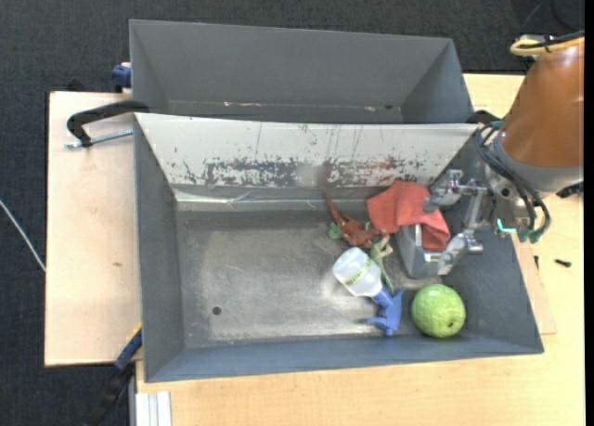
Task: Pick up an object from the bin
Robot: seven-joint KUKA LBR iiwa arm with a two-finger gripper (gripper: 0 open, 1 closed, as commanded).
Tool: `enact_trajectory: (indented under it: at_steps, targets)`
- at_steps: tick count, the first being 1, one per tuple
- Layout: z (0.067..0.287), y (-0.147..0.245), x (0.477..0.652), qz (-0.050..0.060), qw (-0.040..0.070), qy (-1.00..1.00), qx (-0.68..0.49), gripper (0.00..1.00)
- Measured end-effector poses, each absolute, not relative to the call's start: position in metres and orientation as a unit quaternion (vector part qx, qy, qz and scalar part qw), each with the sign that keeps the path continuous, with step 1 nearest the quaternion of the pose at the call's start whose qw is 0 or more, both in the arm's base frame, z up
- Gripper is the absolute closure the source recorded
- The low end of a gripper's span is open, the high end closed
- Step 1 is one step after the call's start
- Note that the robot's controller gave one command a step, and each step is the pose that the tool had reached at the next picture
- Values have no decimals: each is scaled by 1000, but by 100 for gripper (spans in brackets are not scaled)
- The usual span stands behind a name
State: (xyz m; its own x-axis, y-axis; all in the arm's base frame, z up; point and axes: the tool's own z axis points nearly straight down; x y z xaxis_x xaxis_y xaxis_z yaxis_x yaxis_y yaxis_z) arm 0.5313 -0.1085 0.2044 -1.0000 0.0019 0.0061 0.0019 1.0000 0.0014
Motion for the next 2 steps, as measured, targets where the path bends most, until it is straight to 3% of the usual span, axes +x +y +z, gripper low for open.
enact_trajectory:
  at_steps: [1,2]
  targets:
    - [208,-108,533,0,-1,-1000,0,0]
    - [174,-93,551,1,-6,-1000,-21,0]
